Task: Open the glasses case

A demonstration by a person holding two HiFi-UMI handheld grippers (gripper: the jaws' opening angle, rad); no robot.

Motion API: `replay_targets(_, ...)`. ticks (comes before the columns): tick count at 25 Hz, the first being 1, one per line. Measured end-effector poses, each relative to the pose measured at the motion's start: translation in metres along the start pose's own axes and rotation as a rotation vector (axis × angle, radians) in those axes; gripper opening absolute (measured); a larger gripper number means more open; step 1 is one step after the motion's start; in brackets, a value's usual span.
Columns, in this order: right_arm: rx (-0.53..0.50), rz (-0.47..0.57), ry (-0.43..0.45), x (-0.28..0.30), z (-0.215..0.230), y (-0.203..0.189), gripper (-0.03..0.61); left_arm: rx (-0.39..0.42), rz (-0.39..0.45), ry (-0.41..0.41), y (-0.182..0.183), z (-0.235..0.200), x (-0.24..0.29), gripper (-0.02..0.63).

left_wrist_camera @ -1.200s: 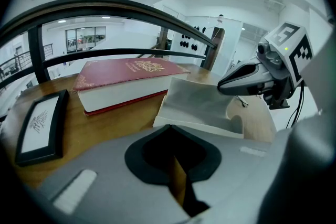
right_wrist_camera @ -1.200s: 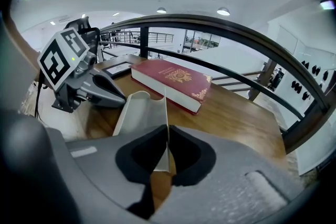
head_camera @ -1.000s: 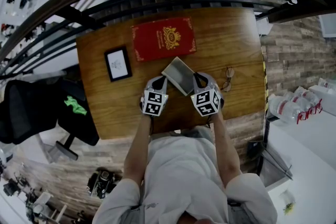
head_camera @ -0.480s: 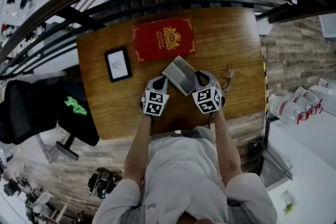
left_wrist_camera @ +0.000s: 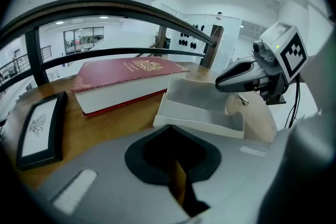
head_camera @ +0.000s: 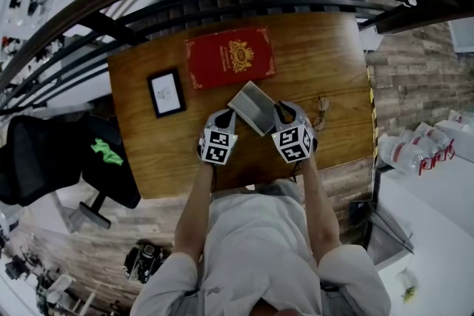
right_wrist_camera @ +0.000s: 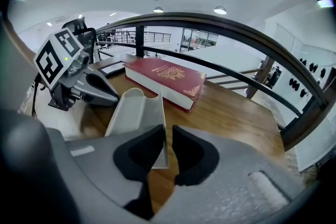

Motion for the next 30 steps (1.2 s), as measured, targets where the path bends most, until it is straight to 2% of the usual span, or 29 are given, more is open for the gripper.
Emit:
replay_targets(10, 0.031, 0.048, -0.009, -0.016, -0.004, 0.003, 0.063, -0.014, 0.036, 0.013, 0.006, -0.009, -0.012, 0.020)
replay_targets(15, 0.042, 0.115, -0.021, -0.028, -0.008, 0.013, 0.060, -0.015, 0.098, 0.032, 0.019, -0.015, -0.027, 0.020)
replay_targets(25, 0.051, 0.343, -0.083, -0.073, -0.014, 0.054, 0.003, -0.036, 0.356, 0.079, 0.082, -0.032, -0.088, 0.020)
replay_targets(30, 0.019, 0.438, -0.105, -0.100, -0.026, 0.078, 0.003, -0.030, 0.482, 0.090, 0.113, -0.039, -0.126, 0.020)
Point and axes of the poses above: the fingertips, and each gripper's own axes: x forward along the fingers, z to its right, y out of its top, the point moved 6 cm from there along -x, backward along the fingers, and after that the axes turned 13 degrees about y, right-handed, at the moved point
